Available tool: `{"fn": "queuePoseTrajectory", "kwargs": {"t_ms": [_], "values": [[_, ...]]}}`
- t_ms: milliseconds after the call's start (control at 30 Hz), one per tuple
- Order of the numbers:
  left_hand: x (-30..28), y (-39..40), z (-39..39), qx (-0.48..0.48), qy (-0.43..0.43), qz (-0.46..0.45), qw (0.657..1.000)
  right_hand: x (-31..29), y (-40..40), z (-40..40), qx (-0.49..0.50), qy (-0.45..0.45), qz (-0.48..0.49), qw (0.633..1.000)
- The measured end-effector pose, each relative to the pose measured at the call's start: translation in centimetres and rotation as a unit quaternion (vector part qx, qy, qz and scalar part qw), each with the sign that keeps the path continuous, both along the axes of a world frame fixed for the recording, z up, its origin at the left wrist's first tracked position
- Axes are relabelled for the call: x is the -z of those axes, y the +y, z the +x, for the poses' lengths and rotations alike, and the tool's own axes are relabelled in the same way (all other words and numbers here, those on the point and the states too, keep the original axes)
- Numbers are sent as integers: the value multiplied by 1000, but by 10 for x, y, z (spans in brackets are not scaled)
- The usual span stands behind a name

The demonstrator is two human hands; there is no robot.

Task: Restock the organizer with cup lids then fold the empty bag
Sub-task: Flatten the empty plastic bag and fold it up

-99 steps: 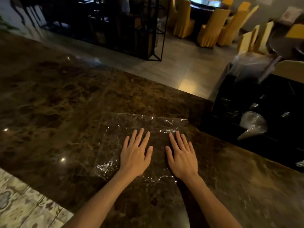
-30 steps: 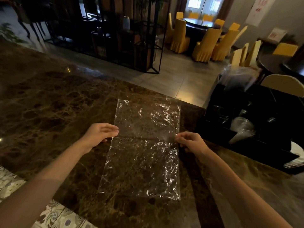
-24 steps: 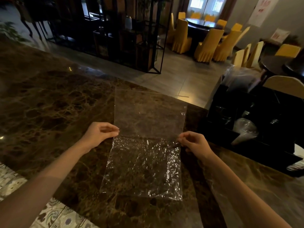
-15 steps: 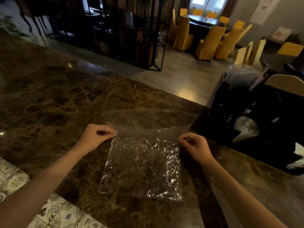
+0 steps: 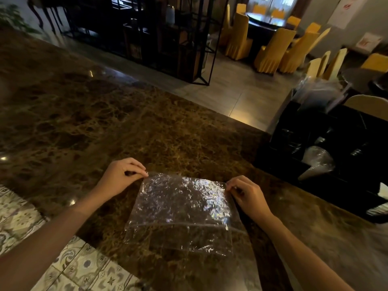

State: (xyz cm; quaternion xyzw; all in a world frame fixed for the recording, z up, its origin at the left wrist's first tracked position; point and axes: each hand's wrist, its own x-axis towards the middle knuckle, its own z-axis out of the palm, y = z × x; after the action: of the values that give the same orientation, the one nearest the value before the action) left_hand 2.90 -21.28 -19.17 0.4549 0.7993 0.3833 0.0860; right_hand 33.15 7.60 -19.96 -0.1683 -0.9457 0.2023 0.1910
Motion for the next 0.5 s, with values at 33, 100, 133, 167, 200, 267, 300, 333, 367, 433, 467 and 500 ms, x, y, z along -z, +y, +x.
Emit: {"fn": "queuePoseTrajectory", "kwargs": {"t_ms": [33,100,133,167,200,267,300,333,367,433,467,500], "values": [[0,-1,0,4,6,-3,1000,1,-1,1,1,-4,9,1000],[1,-2,1,12,15,-13,1000,0,-4,3,-1,-13,26,1000],[1,-2,1,16,22,-21,999,-1,-6,4,-4,-20,32,999],[1,-3,1,19,32,-31,999,-3,-7,5,-8,-29,36,999],[2,-4,0,22,41,-40,998,-4,-9,6,-11,-40,37,998],[0,-4,1,22,49,-53,997,-10,-11,9,-6,-51,27,998],[-2,-3,3,19,56,-50,997,-13,-13,10,2,-49,17,999],[-6,-1,7,15,69,-39,997,-18,-16,9,14,-38,5,999],[-9,3,14,12,86,-25,996,-23,-19,7,26,-20,-4,999],[-17,13,32,16,113,-3,993,-35,-30,-3,44,19,-10,999],[-18,18,43,28,121,-8,992,-40,-38,-12,48,32,-3,998],[-18,24,55,41,128,-30,990,-44,-48,-21,46,37,6,998]]}}
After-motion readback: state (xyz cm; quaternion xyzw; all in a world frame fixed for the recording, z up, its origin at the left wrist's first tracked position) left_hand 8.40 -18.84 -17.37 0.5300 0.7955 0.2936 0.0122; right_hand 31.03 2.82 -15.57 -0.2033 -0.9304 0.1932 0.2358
